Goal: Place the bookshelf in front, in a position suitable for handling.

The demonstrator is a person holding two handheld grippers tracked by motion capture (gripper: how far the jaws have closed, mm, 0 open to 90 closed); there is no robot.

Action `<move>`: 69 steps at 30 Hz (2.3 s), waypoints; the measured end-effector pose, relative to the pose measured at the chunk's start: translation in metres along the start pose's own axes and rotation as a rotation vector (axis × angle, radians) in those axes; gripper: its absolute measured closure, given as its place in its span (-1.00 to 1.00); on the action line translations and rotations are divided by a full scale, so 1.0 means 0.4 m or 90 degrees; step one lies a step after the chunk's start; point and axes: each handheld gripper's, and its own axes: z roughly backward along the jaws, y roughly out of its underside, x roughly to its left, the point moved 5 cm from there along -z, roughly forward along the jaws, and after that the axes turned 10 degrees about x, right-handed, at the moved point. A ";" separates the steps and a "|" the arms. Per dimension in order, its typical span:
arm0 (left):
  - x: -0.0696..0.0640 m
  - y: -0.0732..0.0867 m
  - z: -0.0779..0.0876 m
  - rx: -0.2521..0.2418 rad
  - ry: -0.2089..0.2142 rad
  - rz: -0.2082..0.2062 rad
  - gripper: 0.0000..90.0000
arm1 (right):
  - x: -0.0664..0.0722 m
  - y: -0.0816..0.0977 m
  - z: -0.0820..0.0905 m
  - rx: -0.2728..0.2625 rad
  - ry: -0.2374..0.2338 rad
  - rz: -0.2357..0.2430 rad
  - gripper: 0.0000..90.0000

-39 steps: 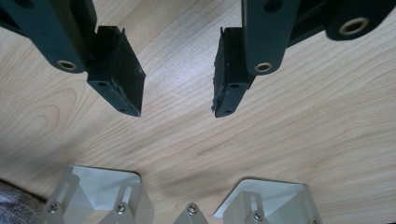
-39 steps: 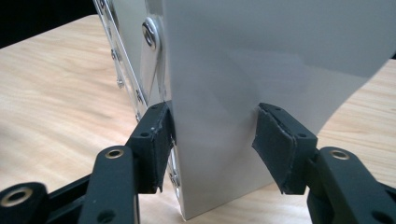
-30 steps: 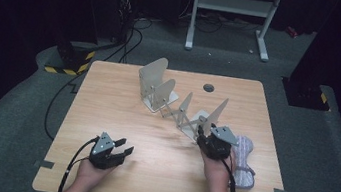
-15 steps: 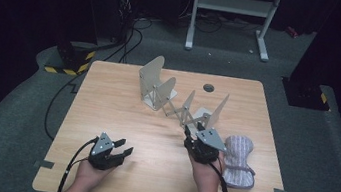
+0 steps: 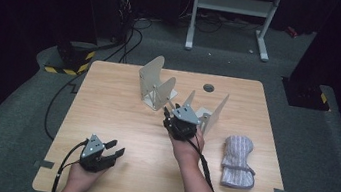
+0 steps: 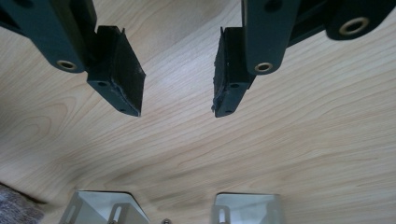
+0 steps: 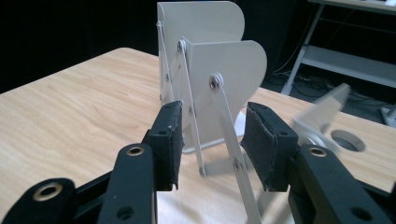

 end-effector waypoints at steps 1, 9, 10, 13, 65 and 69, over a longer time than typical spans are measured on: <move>0.003 0.003 0.004 -0.002 -0.003 0.003 0.17 | 0.000 -0.008 -0.012 -0.002 0.002 -0.001 0.28; 0.020 0.017 0.026 -0.005 -0.015 0.022 0.17 | -0.006 -0.048 -0.087 0.018 0.000 -0.004 0.43; 0.021 0.018 0.027 -0.005 -0.015 0.025 0.17 | -0.003 -0.051 -0.094 0.024 0.001 -0.003 0.45; 0.024 0.019 0.029 -0.005 -0.017 0.027 0.17 | 0.003 -0.053 -0.112 0.034 0.003 -0.001 0.58; -0.077 -0.035 -0.044 0.000 0.052 -0.054 0.17 | 0.048 0.224 0.232 0.026 -0.054 0.055 0.56; -0.081 -0.039 -0.052 0.002 0.056 -0.057 0.17 | 0.022 0.248 0.235 0.043 -0.038 0.042 0.60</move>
